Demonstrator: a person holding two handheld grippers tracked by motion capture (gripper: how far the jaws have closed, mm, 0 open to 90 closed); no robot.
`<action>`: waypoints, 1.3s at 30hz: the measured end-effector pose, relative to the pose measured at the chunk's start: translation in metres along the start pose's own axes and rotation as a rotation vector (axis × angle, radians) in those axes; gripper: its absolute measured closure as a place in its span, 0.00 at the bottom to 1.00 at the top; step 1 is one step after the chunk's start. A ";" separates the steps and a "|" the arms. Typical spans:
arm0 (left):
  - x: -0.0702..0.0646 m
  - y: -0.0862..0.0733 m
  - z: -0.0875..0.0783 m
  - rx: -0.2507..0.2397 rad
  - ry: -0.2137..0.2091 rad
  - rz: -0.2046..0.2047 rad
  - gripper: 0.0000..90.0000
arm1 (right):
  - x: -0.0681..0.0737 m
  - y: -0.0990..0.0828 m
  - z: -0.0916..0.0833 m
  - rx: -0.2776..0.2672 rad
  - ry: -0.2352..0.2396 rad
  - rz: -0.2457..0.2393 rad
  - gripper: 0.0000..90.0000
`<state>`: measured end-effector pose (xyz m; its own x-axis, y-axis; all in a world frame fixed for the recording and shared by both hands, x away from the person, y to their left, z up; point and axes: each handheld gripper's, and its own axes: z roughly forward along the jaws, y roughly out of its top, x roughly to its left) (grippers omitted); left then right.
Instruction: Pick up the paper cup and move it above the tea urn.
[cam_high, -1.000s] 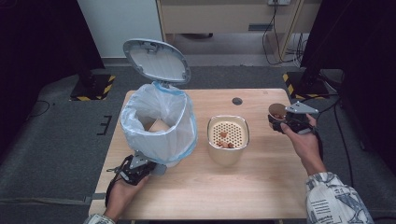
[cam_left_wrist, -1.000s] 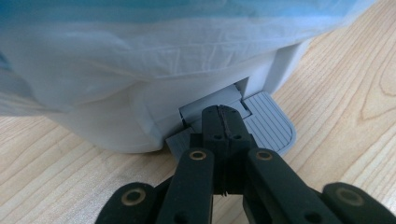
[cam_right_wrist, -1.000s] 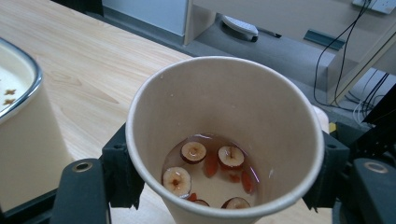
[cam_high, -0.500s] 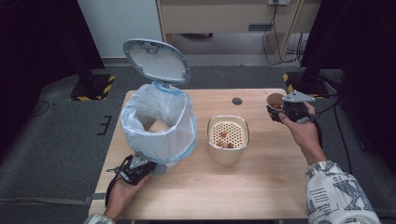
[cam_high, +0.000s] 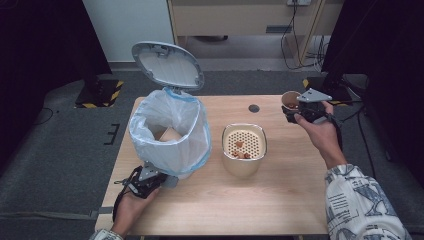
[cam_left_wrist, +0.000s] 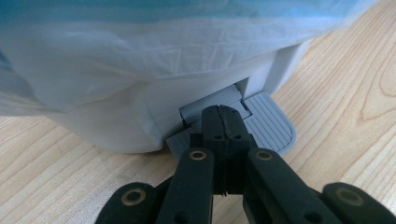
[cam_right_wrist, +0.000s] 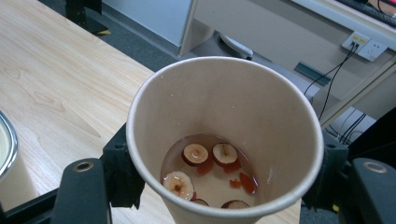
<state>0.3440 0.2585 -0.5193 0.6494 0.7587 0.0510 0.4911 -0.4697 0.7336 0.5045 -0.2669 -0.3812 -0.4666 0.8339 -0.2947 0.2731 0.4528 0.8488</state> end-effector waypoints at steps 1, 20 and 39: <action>0.000 0.000 0.000 0.000 0.000 0.000 1.00 | 0.000 0.001 0.001 -0.003 0.001 -0.009 0.34; 0.000 0.000 0.000 -0.001 0.000 -0.002 1.00 | 0.013 0.008 0.012 -0.038 0.030 -0.151 0.34; 0.000 0.000 0.000 -0.001 0.000 0.000 1.00 | 0.029 0.015 0.014 -0.078 0.051 -0.292 0.34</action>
<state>0.3440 0.2585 -0.5194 0.6492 0.7589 0.0508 0.4906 -0.4688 0.7345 0.5066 -0.2316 -0.3830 -0.5583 0.6540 -0.5105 0.0563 0.6437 0.7632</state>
